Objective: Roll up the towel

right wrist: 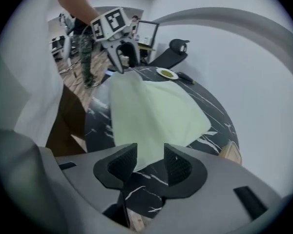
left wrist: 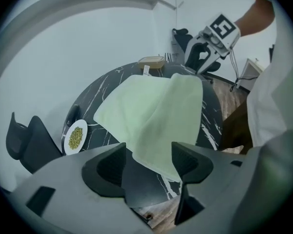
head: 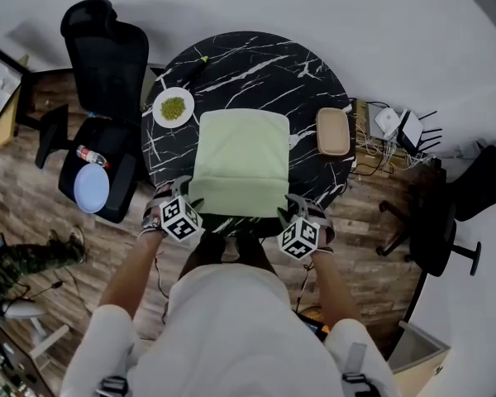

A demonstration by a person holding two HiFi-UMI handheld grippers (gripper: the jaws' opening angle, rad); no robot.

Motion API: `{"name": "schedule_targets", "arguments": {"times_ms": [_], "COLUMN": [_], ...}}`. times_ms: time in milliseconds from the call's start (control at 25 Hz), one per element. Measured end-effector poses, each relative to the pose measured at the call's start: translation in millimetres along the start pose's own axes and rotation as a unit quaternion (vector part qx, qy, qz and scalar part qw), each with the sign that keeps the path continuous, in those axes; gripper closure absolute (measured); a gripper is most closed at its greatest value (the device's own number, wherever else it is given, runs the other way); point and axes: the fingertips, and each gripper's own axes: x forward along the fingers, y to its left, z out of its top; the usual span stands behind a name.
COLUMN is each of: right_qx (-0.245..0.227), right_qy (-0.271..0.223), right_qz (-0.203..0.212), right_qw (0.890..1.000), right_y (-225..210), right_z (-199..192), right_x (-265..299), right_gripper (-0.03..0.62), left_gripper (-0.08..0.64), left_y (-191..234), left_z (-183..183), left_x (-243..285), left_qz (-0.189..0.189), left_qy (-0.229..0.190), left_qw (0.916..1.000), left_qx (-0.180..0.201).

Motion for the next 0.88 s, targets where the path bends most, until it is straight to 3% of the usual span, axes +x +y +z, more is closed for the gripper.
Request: {"name": "schedule_targets", "arguments": {"times_ms": [200, 320, 520, 880], "right_qx": [-0.044, -0.053, -0.061, -0.048], "right_qy": [0.007, 0.012, 0.043, 0.06], "right_qz": [0.053, 0.062, 0.065, 0.047], "right_qw": [0.998, 0.997, 0.995, 0.996], "right_y": [53, 64, 65, 56], "right_z": [-7, -11, -30, -36], "right_x": [3, 9, 29, 42], "right_gripper": [0.434, 0.434, 0.446, 0.571], "left_gripper": [0.276, 0.276, 0.279, 0.47], "left_y": [-45, -71, -69, -50], "left_z": [-9, -23, -41, -38], "left_x": [-16, -8, 19, 39], "left_qz": [-0.023, -0.042, -0.039, -0.028], "left_qy": [-0.004, 0.016, 0.05, 0.073], "left_qw": [0.9989, 0.9967, 0.9956, 0.9936], "left_qx": [0.041, 0.068, 0.07, 0.082]}}
